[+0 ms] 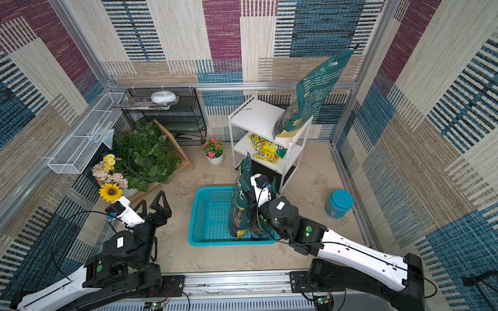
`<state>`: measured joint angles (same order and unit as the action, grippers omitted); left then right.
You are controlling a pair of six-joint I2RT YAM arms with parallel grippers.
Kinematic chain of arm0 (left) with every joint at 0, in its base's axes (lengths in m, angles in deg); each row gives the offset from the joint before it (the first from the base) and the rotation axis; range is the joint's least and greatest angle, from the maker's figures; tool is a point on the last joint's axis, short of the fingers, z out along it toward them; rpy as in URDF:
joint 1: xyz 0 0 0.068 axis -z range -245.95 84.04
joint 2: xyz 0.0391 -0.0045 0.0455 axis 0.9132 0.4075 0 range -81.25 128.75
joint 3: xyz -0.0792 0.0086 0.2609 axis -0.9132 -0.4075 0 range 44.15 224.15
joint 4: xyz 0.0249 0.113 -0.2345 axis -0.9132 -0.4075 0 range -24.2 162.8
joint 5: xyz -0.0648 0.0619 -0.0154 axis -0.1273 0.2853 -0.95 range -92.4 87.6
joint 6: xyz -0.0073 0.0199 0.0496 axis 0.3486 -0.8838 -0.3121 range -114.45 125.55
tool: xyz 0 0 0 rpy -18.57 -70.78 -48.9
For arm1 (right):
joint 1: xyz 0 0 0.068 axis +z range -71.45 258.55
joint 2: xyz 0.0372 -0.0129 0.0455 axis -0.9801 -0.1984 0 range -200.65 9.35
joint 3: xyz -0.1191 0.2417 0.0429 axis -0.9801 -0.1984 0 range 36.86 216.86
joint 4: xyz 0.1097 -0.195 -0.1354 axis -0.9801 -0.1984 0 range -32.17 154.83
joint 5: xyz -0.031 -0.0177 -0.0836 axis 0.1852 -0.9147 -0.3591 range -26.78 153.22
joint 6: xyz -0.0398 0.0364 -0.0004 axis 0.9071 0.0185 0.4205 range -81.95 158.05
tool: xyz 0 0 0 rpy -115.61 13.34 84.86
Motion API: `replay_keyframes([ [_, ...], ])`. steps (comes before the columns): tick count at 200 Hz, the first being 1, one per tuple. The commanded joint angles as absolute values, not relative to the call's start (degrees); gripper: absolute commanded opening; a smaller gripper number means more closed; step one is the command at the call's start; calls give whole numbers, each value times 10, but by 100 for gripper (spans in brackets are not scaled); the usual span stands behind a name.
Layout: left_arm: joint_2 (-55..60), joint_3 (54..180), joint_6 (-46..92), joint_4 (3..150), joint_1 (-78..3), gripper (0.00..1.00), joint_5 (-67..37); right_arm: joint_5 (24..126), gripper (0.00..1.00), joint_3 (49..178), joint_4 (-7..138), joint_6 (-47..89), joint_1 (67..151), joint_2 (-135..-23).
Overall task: Take down the fertilizer bag from the shelf
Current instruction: Place the fertilizer bag in the storage box.
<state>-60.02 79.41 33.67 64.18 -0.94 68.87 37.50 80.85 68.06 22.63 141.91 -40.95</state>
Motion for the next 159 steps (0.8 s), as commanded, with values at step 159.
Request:
replay_keyframes([
  [159, -599, 792, 335, 649, -10, 87, 682, 421, 0, 738, 589, 80, 1481, -250],
])
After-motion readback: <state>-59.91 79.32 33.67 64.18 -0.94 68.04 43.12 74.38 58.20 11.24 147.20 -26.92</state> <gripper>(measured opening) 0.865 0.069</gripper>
